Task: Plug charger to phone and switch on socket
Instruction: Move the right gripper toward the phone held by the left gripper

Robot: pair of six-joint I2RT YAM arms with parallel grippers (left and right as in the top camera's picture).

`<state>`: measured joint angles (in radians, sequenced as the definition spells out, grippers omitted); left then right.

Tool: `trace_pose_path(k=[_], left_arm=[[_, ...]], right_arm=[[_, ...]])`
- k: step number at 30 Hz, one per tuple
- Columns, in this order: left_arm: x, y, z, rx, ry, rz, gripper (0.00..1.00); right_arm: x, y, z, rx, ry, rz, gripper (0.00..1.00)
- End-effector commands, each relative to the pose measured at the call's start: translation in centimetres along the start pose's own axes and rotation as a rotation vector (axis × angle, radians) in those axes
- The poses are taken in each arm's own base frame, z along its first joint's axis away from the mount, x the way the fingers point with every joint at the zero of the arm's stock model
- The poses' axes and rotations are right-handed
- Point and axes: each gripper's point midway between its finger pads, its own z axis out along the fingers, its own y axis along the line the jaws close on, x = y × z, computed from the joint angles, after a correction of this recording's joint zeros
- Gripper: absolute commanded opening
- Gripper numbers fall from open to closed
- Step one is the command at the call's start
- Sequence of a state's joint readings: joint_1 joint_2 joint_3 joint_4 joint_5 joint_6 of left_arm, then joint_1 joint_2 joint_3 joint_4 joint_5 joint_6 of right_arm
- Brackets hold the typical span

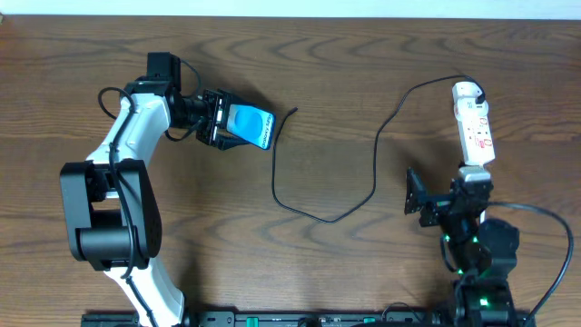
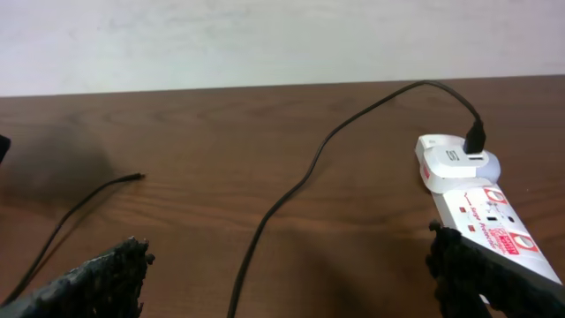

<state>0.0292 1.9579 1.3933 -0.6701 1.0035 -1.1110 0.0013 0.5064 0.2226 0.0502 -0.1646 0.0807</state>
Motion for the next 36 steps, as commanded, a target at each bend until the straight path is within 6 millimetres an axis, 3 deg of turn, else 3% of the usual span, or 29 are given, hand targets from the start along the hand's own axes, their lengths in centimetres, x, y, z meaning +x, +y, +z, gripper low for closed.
trace_pose_path(k=[1,10,20,21,28,36], left_arm=[[1.9,-1.2,-0.8,0.053,0.079,-0.032,0.63],[3.3,-2.1,-1.0,0.089,0.167,-0.083,0.63],[3.3,-2.1,-1.0,0.082,0.173,-0.17,0.62],[3.3,-2.1,-1.0,0.082,0.174,-0.17,0.58],[3.4,-2.2,-1.0,0.087,0.183,-0.175,0.58],[3.3,-2.6,-1.1,0.1,0.179,-0.151,0.58]], right_arm=[[-1.1,0.2,0.5,-0.016,0.006,0.019,0.99],[-0.6,0.9,1.1,-0.063,0.039,0.025,0.99],[-0.6,2.0,1.0,-0.124,0.043,0.048,0.99],[-0.7,2.2,1.0,-0.137,0.043,0.05,0.99],[-1.5,2.8,1.5,-0.175,0.058,0.077,0.99],[-3.3,4.1,3.3,-0.266,0.122,0.097,0.99]])
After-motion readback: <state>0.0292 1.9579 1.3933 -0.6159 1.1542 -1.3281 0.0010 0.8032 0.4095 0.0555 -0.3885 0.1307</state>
